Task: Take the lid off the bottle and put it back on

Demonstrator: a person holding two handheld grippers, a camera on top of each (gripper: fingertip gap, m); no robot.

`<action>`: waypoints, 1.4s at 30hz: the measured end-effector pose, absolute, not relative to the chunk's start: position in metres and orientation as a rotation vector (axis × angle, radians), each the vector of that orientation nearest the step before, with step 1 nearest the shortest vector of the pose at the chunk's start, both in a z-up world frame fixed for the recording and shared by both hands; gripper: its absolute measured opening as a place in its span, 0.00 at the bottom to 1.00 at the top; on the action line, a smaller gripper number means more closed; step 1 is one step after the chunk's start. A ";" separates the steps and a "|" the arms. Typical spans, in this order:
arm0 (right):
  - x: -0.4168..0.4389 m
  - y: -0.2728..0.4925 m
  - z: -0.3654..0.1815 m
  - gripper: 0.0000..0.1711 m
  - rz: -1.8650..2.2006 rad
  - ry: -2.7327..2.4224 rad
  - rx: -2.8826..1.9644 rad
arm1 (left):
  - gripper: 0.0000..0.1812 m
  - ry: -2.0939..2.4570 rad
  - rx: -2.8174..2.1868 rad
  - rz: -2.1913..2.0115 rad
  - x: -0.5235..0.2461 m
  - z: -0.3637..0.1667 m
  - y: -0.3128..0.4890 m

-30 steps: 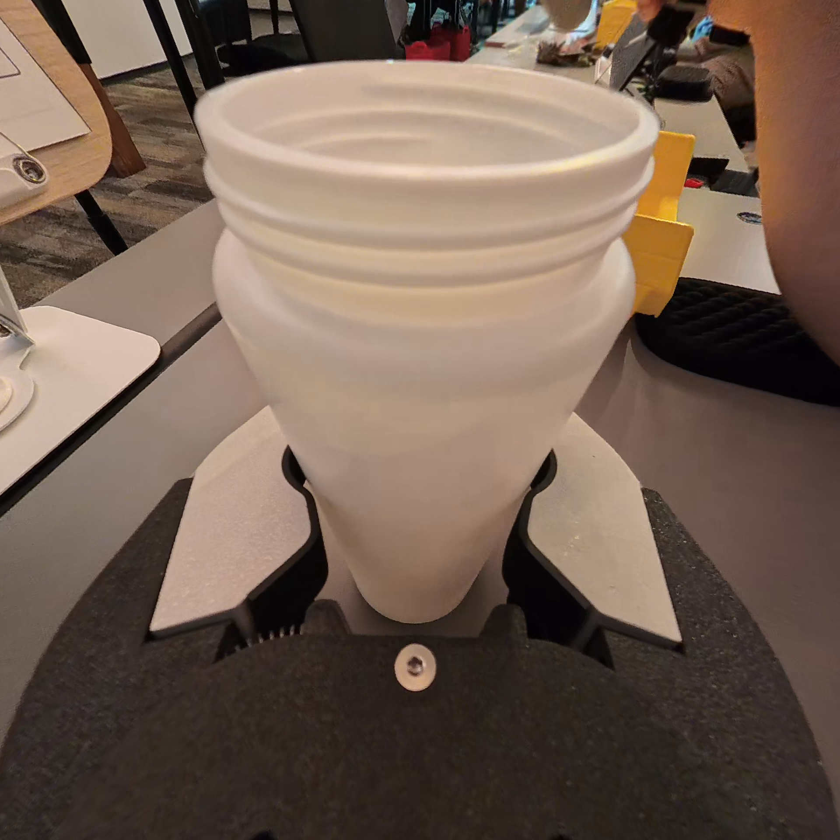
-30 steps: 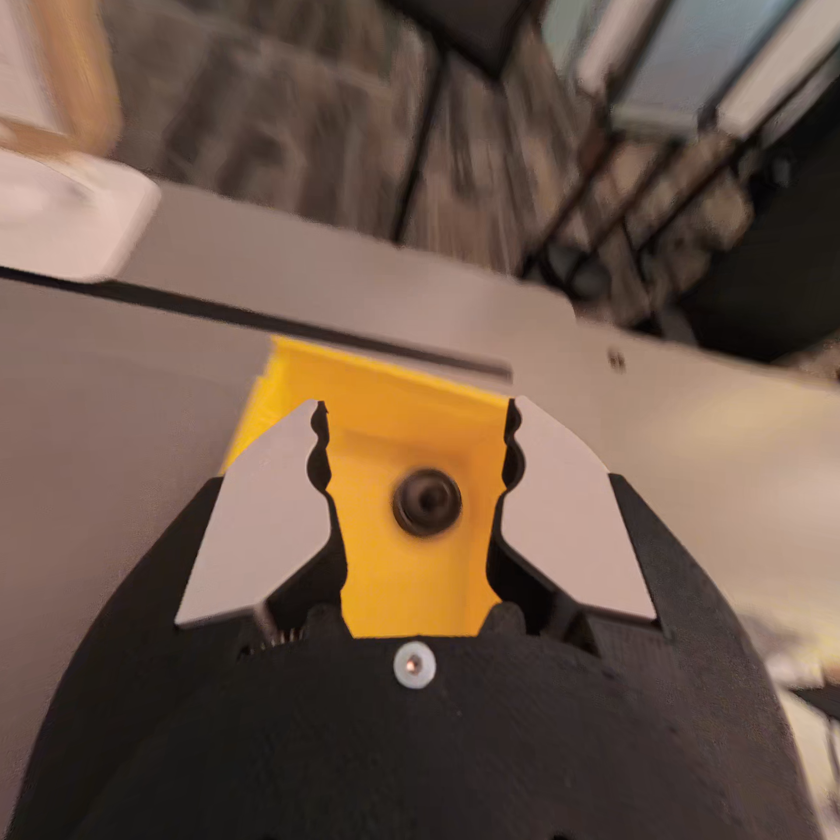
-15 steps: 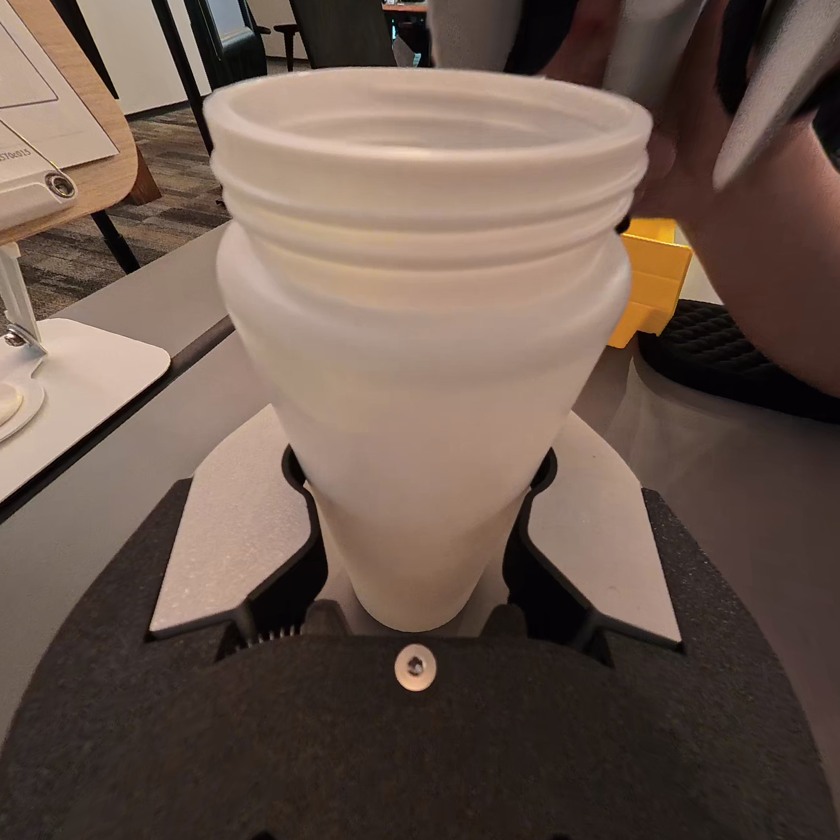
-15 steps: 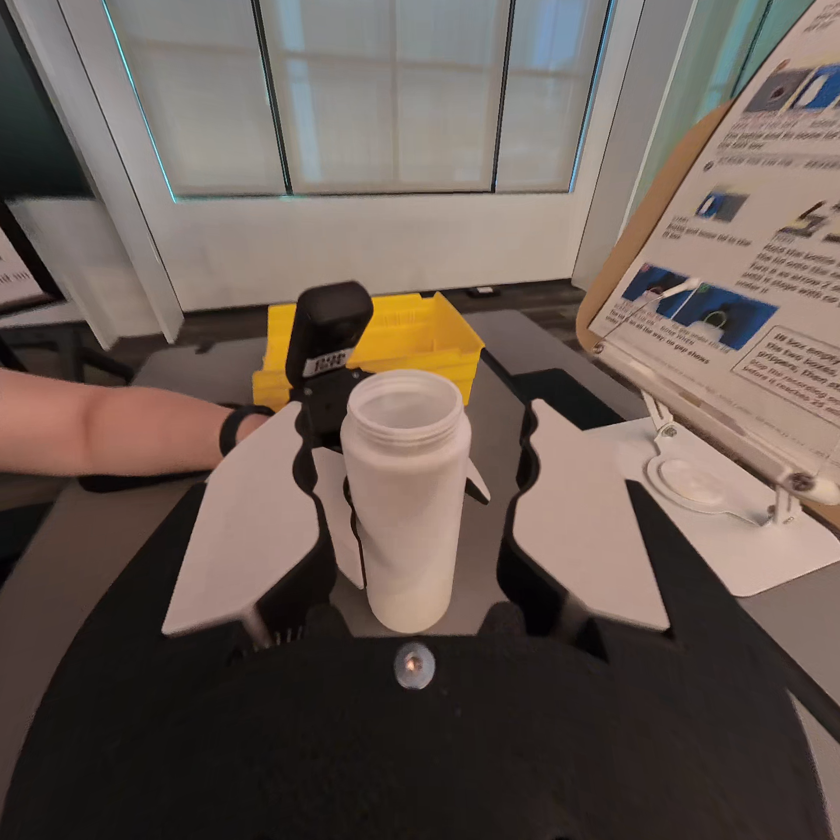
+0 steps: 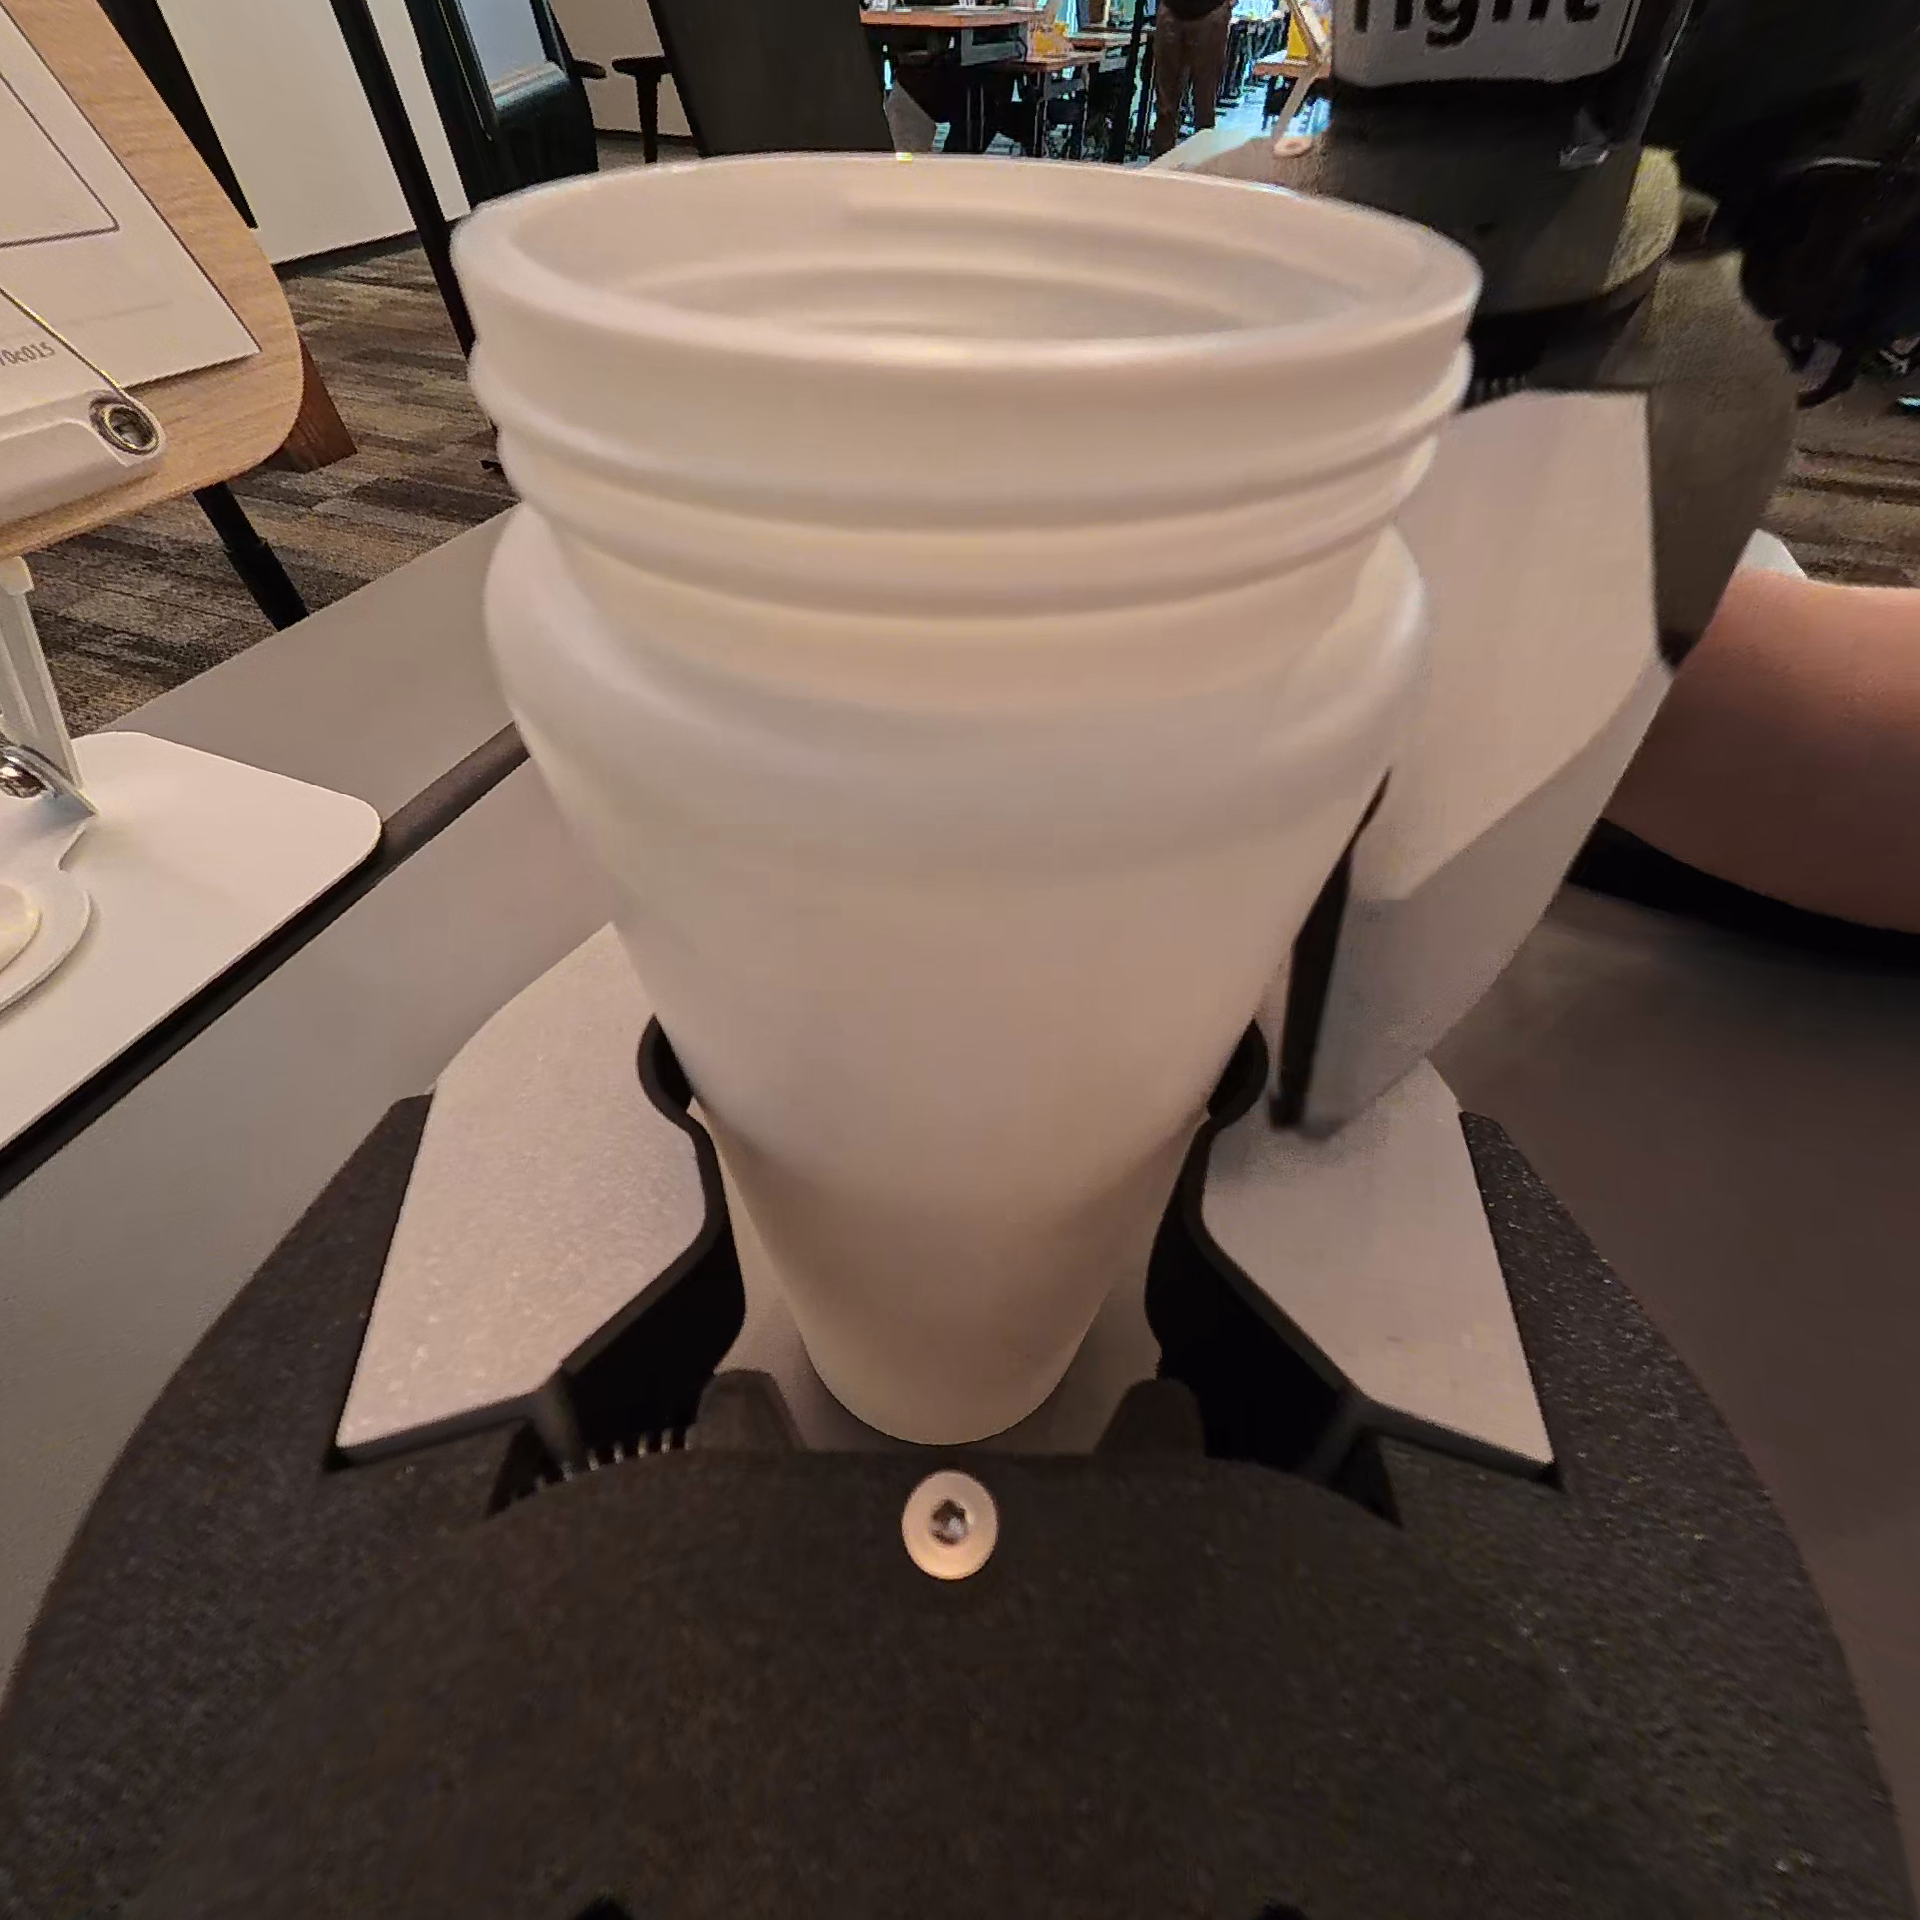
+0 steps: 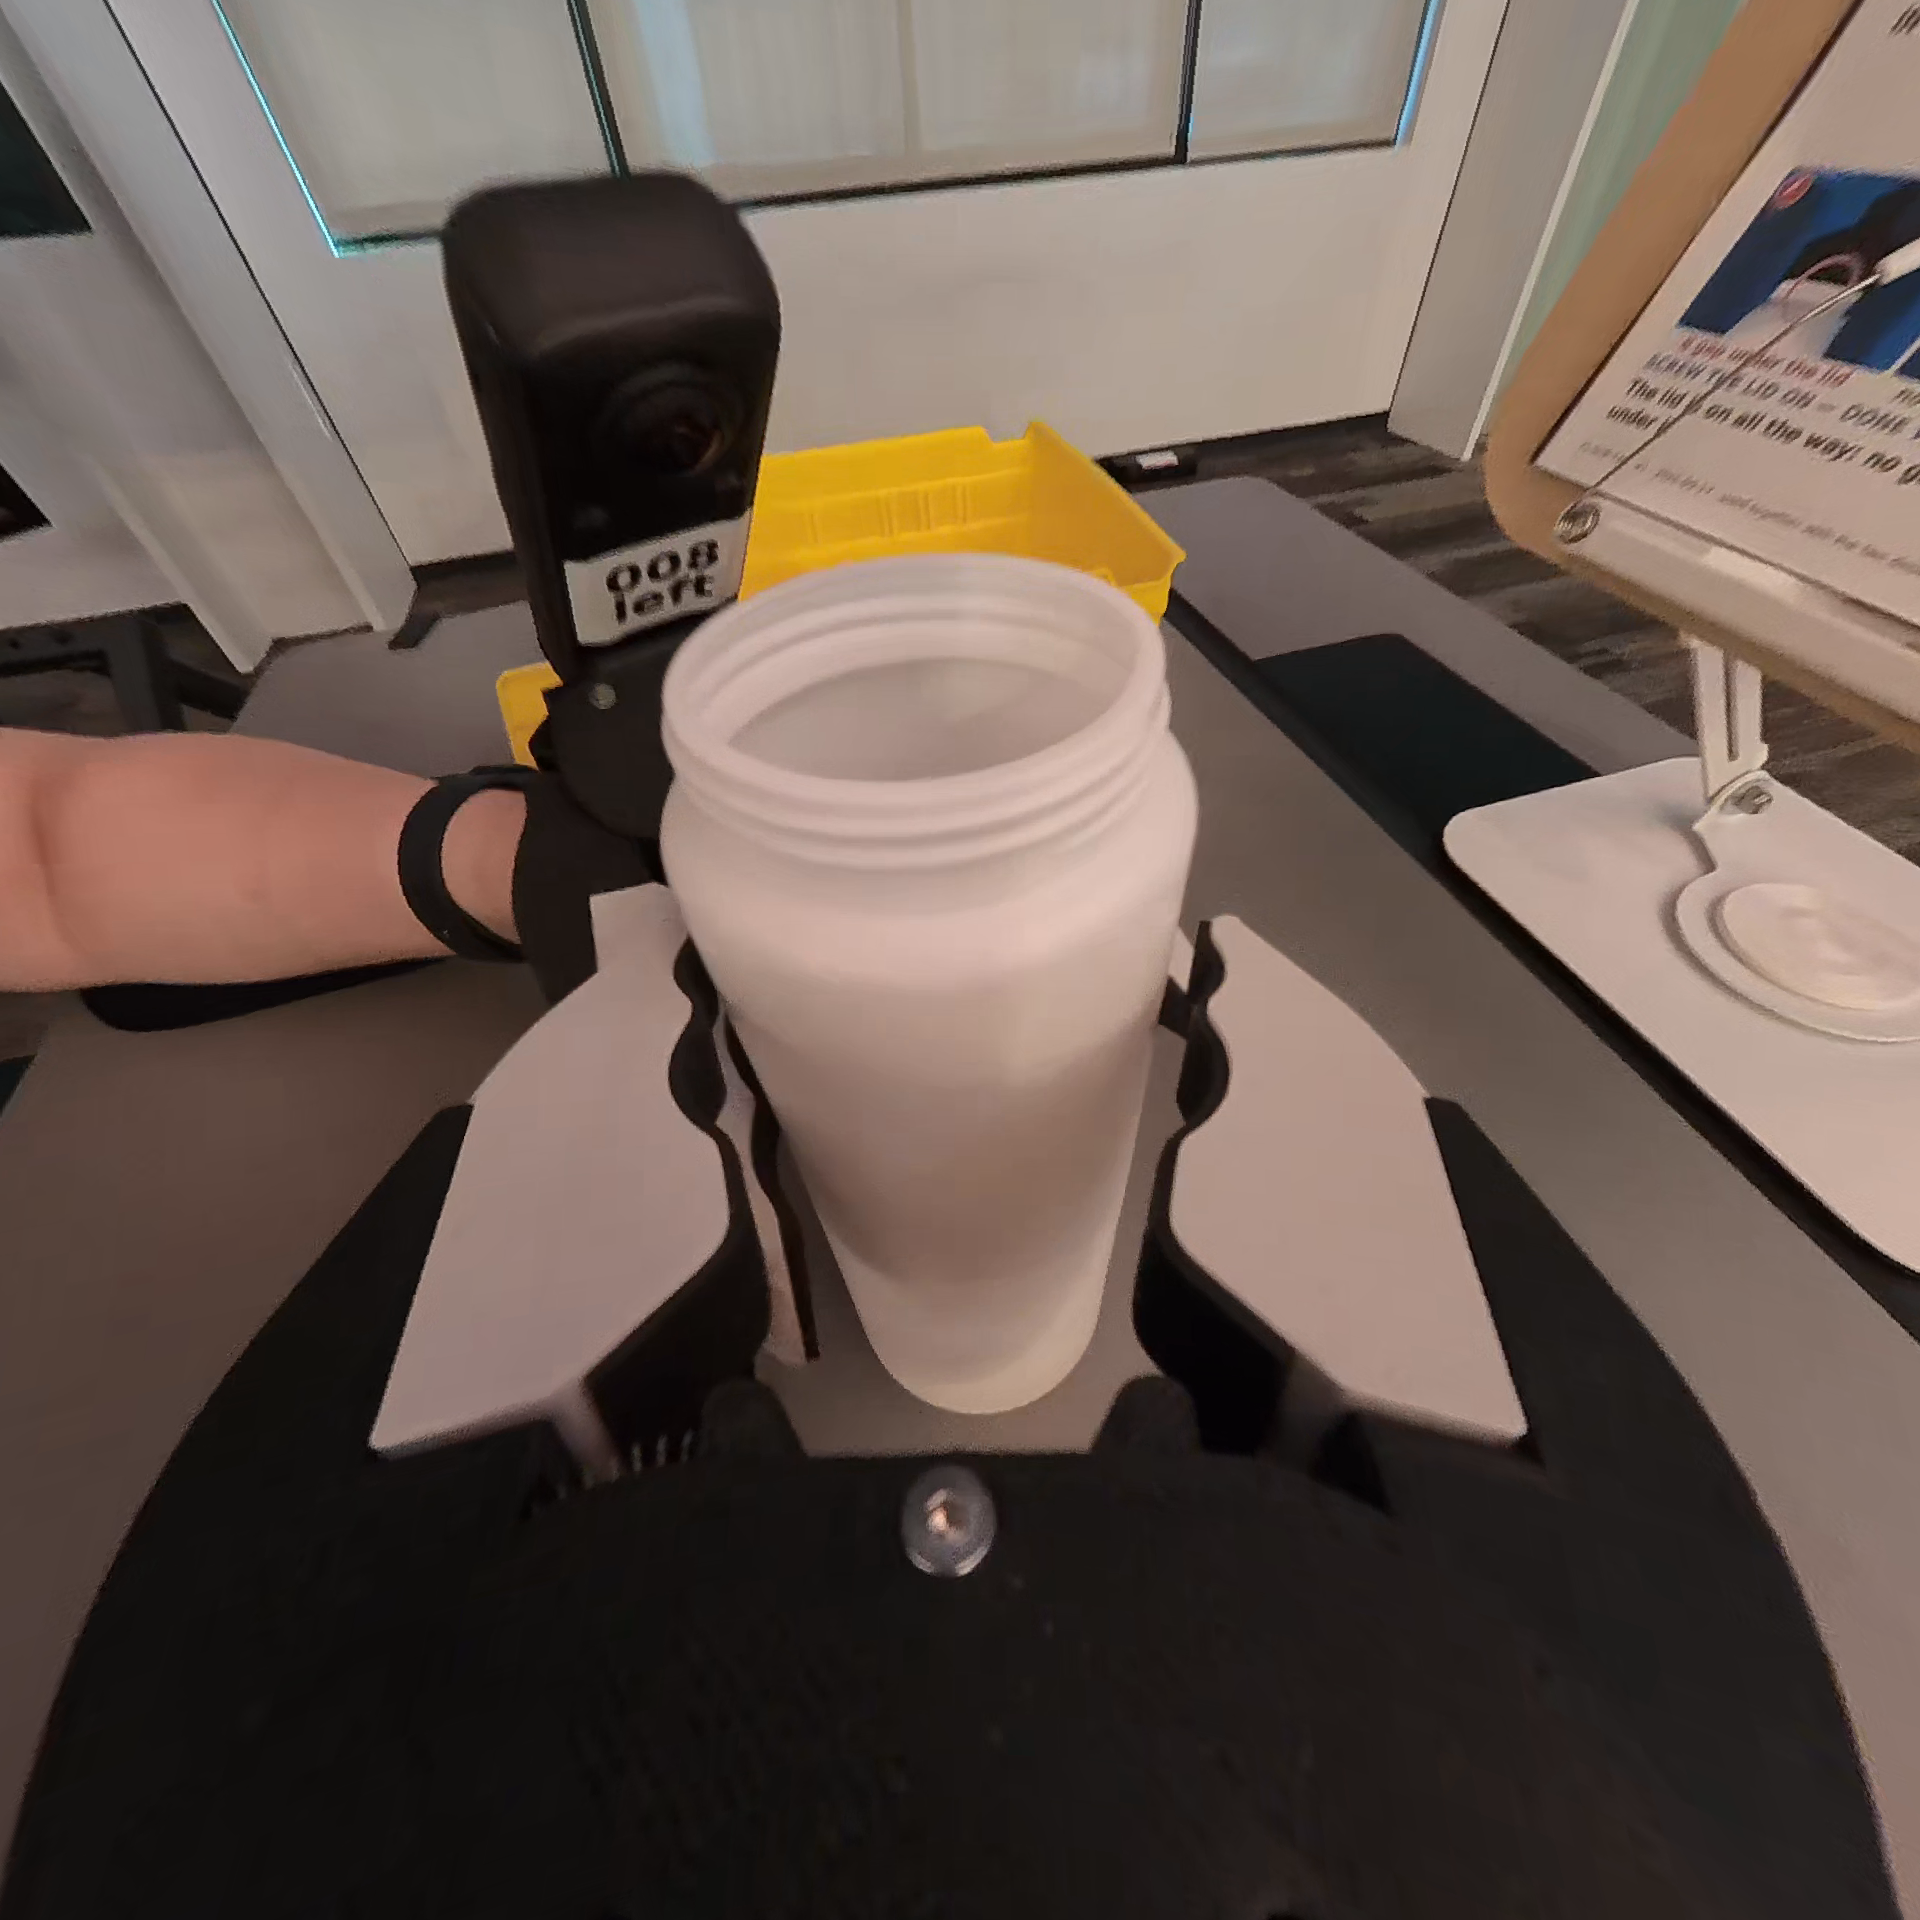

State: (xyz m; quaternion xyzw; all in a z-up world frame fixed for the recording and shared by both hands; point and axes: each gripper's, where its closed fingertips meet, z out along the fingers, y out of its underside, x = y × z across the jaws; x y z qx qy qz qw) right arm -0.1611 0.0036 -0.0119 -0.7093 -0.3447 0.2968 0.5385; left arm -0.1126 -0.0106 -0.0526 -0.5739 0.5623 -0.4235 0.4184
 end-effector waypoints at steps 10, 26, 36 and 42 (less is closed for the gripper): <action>-0.165 0.003 -0.016 0.49 0.757 -0.831 -1.681 | 0.55 1.411 -1.426 -1.066 -0.114 -0.052 -0.010; -0.068 -0.019 0.105 0.49 0.713 -0.457 -1.620 | 0.54 1.244 -1.332 -1.186 -0.128 0.010 -0.016; 0.140 -0.119 0.138 0.49 0.261 0.141 -1.779 | 0.52 1.378 -1.407 -1.156 -0.118 -0.014 -0.027; 0.179 -0.114 0.040 0.49 0.362 0.352 -2.173 | 0.52 1.366 -1.416 -1.150 -0.120 -0.012 -0.024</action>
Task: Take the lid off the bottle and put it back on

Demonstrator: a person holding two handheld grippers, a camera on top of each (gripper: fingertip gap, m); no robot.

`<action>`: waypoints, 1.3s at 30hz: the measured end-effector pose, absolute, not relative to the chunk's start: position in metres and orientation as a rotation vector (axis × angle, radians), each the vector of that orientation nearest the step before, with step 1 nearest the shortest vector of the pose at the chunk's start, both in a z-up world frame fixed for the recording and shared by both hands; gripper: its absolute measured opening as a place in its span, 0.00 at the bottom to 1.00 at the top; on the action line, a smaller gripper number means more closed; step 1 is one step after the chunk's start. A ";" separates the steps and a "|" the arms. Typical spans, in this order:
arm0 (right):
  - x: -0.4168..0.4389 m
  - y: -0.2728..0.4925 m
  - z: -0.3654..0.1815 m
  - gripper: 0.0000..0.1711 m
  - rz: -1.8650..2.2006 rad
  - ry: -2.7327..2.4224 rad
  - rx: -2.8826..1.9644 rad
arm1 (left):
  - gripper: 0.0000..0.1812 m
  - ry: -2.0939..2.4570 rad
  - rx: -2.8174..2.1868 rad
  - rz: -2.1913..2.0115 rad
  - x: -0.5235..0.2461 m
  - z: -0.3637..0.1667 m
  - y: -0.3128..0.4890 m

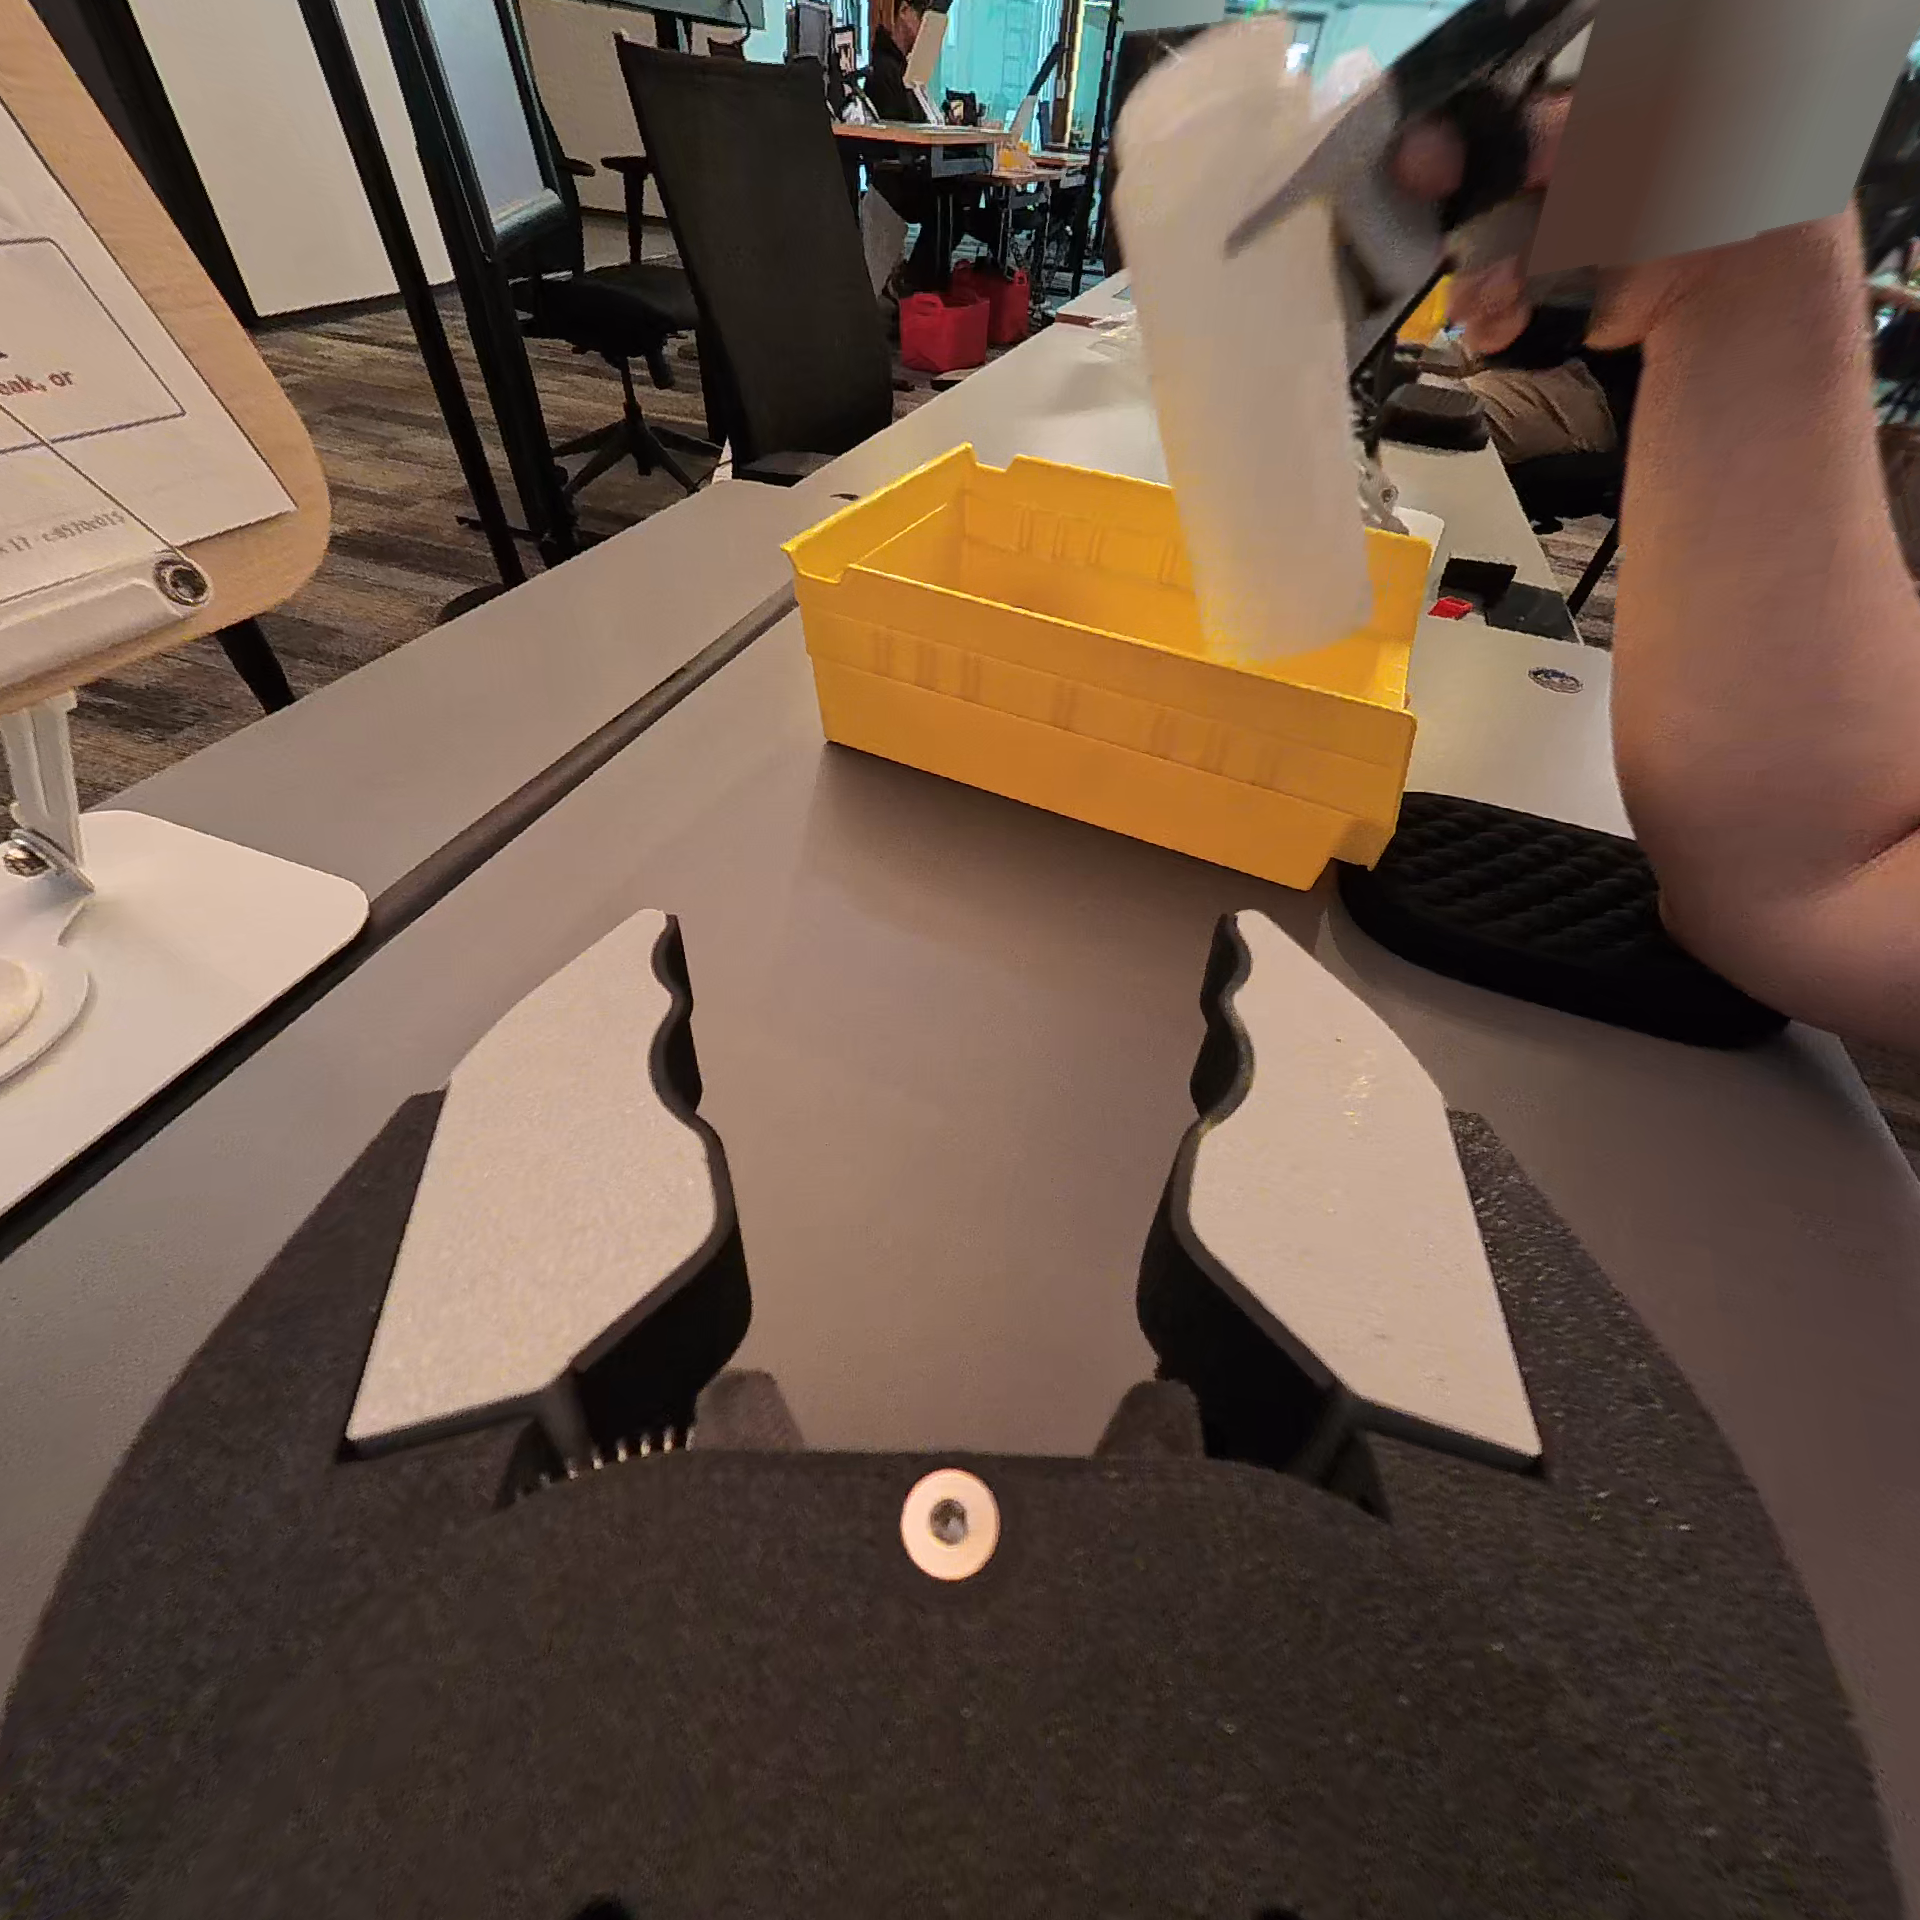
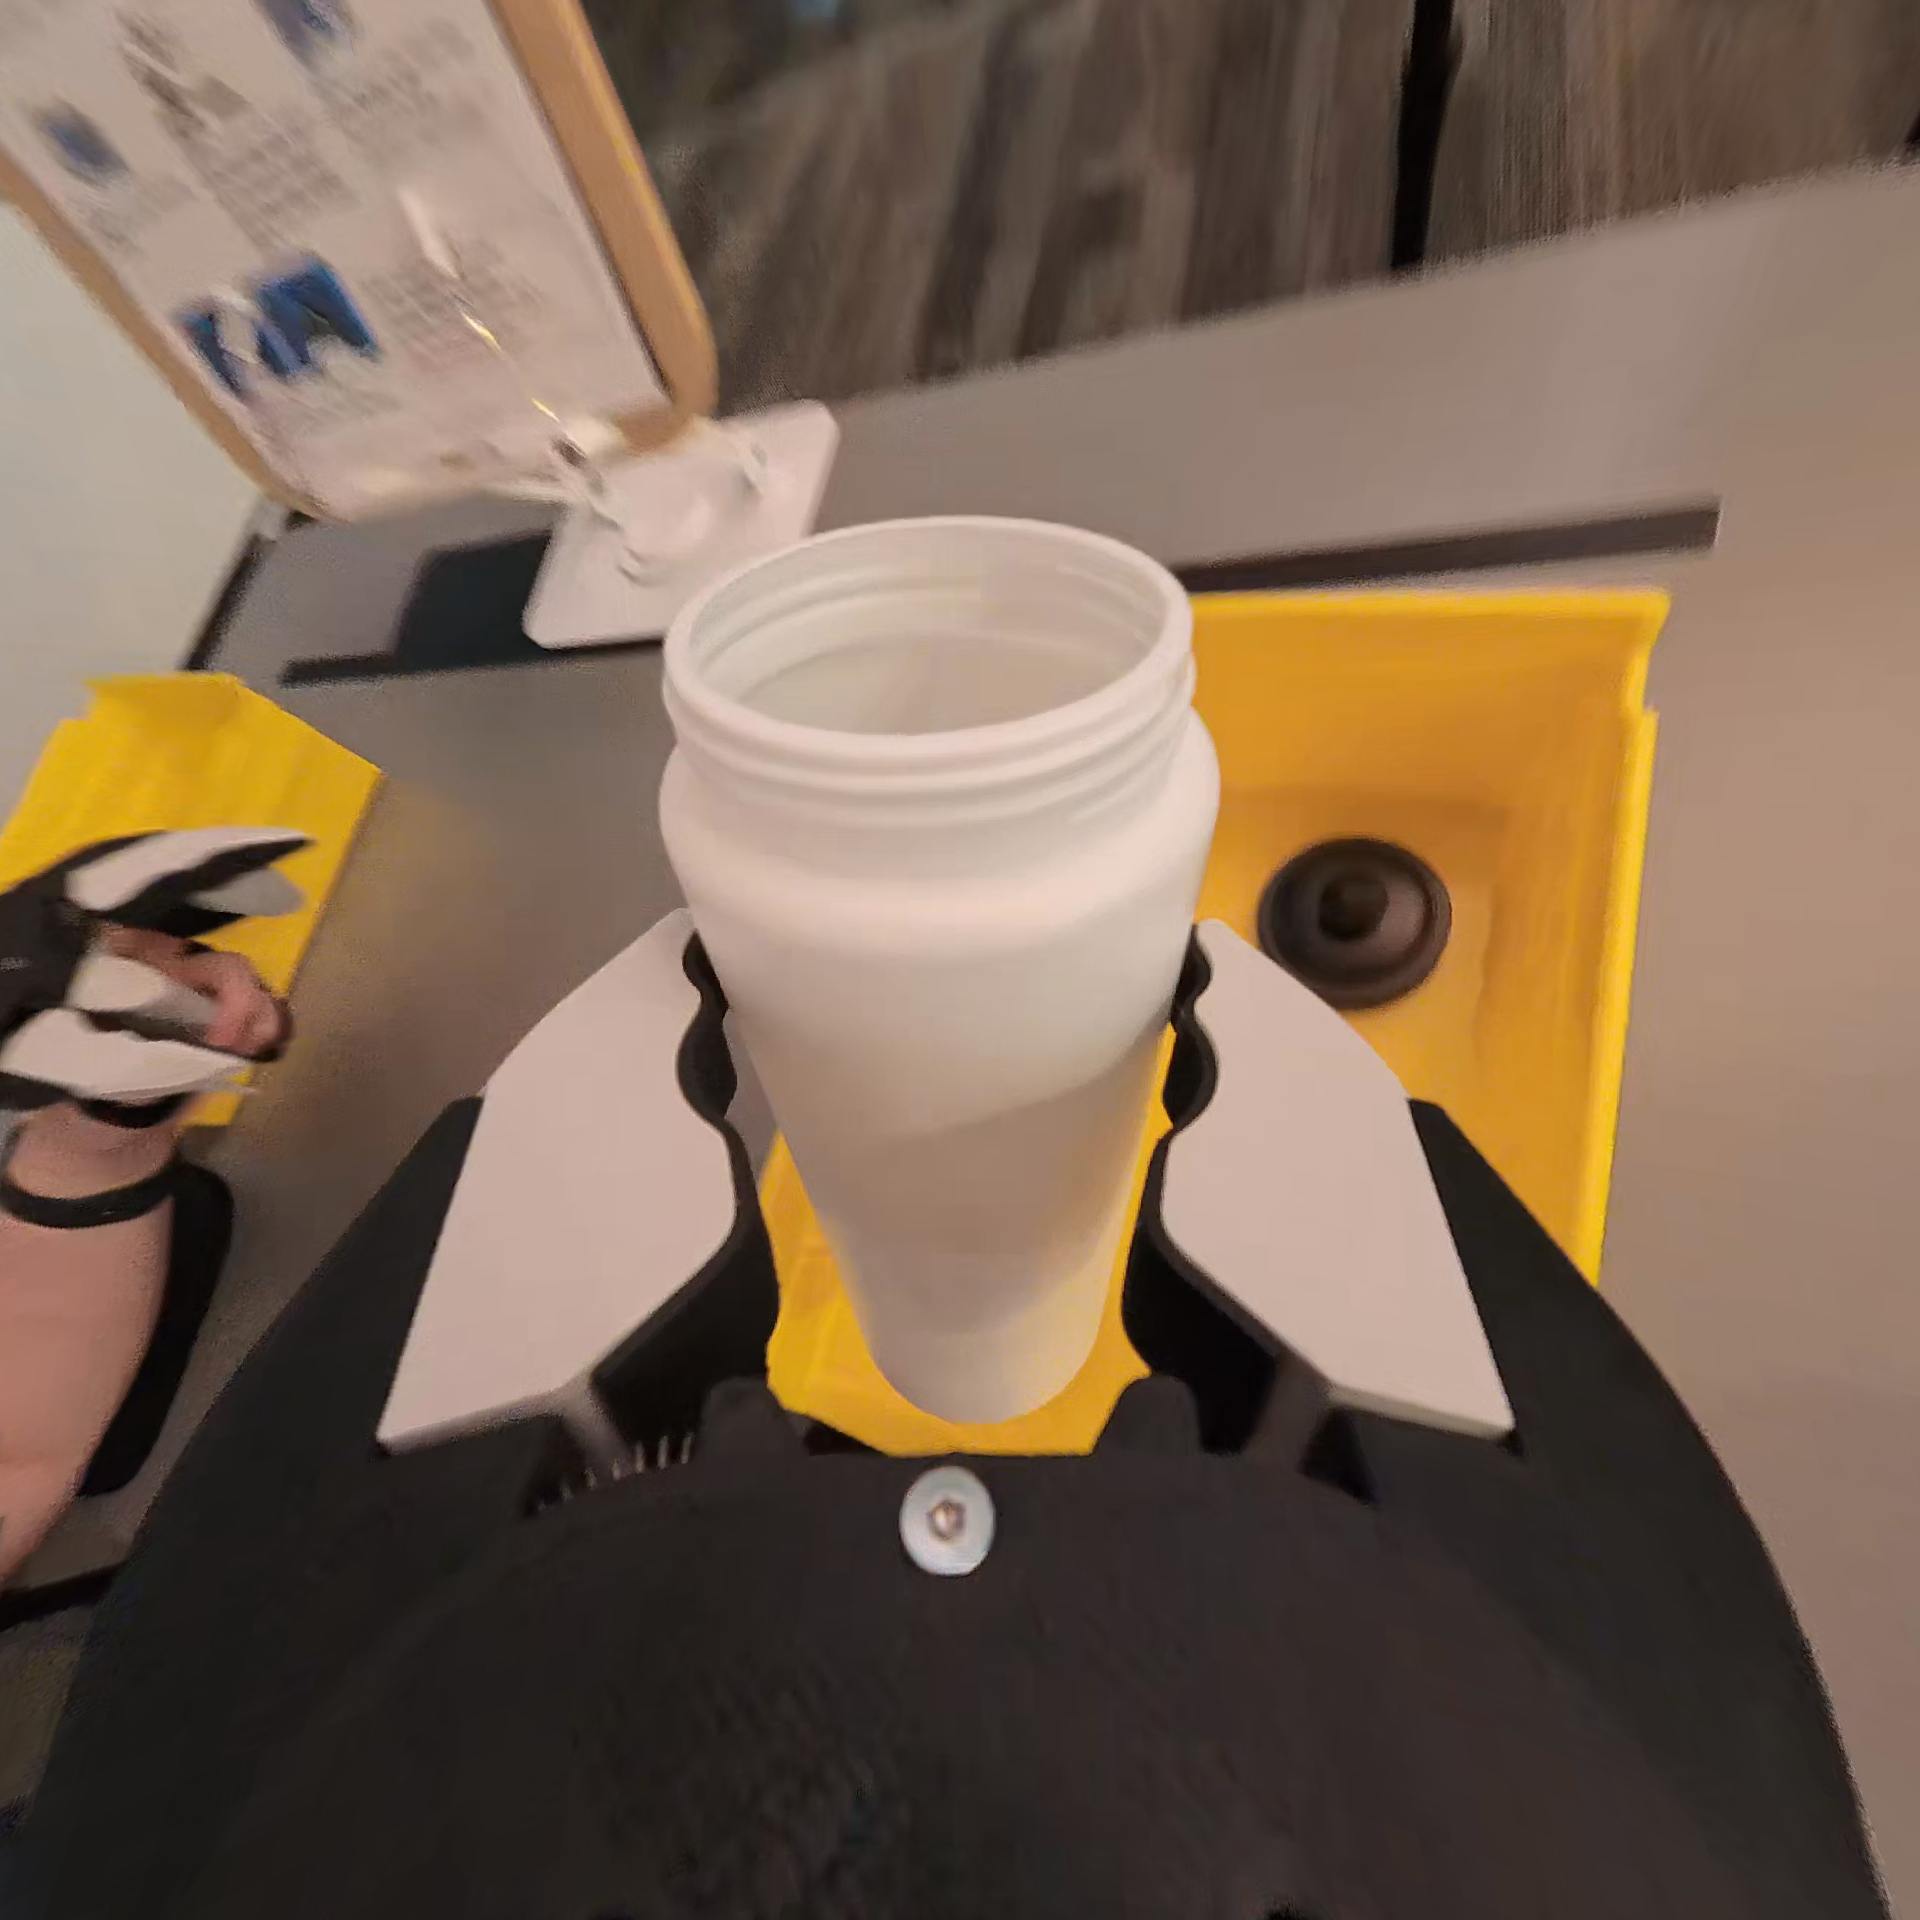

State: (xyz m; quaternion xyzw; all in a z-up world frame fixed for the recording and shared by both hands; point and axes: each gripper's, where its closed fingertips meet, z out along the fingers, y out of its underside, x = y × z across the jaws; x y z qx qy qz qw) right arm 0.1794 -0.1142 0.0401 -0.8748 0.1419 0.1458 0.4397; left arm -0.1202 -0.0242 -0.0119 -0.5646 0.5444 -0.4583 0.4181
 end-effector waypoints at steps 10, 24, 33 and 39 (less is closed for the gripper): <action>0.190 -0.083 -0.108 0.48 0.433 0.498 -2.695 | 0.51 1.368 -1.431 -1.138 -0.121 -0.012 -0.022; 0.188 -0.085 -0.134 0.48 0.281 0.427 -2.864 | 0.50 1.352 -1.527 -1.102 -0.124 -0.019 -0.011; 0.215 -0.104 -0.035 0.48 0.019 0.355 -2.544 | 0.50 1.346 -1.641 -0.838 -0.169 0.007 0.022; 0.276 -0.166 -0.018 0.48 -0.081 0.564 -2.396 | 0.49 1.124 -1.867 -0.294 -0.292 0.034 0.092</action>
